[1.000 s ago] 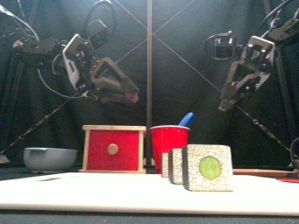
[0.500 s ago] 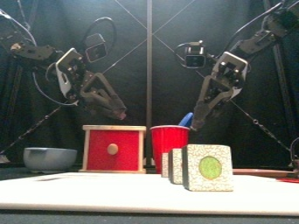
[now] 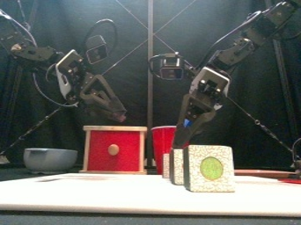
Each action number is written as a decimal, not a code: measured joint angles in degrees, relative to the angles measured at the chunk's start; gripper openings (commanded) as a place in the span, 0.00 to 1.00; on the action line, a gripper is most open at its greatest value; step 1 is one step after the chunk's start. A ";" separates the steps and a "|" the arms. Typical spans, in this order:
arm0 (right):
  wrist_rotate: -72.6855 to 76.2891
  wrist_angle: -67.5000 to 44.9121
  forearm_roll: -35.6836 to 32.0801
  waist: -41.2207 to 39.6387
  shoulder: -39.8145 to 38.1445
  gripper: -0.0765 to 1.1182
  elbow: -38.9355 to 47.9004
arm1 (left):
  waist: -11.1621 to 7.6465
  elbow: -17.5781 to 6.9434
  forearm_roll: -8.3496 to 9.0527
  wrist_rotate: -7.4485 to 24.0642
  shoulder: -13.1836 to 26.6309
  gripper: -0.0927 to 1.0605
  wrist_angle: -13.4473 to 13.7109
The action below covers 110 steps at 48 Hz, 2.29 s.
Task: Place sushi on board then cut the sushi with the knife then place the pieces on the plate
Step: Place the 4 sushi pieces on the plate
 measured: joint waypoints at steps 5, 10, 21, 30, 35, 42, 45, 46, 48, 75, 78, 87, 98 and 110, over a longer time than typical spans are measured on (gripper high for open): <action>0.00 0.00 -0.09 0.09 2.02 0.83 -1.05 | 0.09 0.00 0.00 0.09 0.09 0.70 0.00; 0.00 0.00 -0.09 0.00 3.87 0.83 -2.02 | 0.09 -0.09 0.00 0.09 0.18 0.70 0.00; 0.09 0.00 0.26 0.00 6.59 0.72 -2.99 | 0.18 0.00 0.00 0.18 0.44 0.70 0.00; 0.26 0.09 0.62 -0.09 6.68 0.54 -2.99 | 0.18 0.00 0.00 0.18 0.44 0.70 0.09; 0.26 1.05 1.76 -0.18 5.98 0.53 -2.55 | 0.18 0.09 0.09 0.18 0.44 0.70 0.26; 0.35 4.83 3.78 -0.79 0.97 0.53 0.09 | 0.18 0.26 0.00 0.18 0.44 0.70 0.79; 0.53 6.68 4.39 -1.41 -2.20 0.53 1.32 | 0.18 0.26 0.00 0.18 0.44 0.70 1.05; 0.44 7.38 4.66 -1.67 -3.16 0.53 1.67 | 0.18 0.26 0.09 0.18 0.44 0.70 1.05; 0.44 8.79 4.92 -2.37 -5.54 0.53 2.72 | 0.18 0.26 0.09 0.18 0.44 0.70 1.05; 0.53 17.40 3.69 -20.92 -15.82 0.53 7.03 | 0.70 0.26 0.00 0.18 0.44 0.70 1.05; 0.53 16.52 3.60 -22.76 -15.38 0.53 7.03 | 0.79 0.26 0.09 0.18 0.44 0.70 1.14; 0.44 11.95 3.69 -26.72 -11.51 0.57 7.12 | 1.49 0.26 0.00 0.18 0.44 0.70 1.14; 0.35 10.02 3.60 -28.13 -6.59 0.69 7.47 | 1.49 0.26 0.09 0.18 0.44 0.70 1.14; 0.44 10.02 2.72 -29.27 -4.92 0.74 7.56 | 1.49 0.26 0.09 0.18 0.44 0.70 1.14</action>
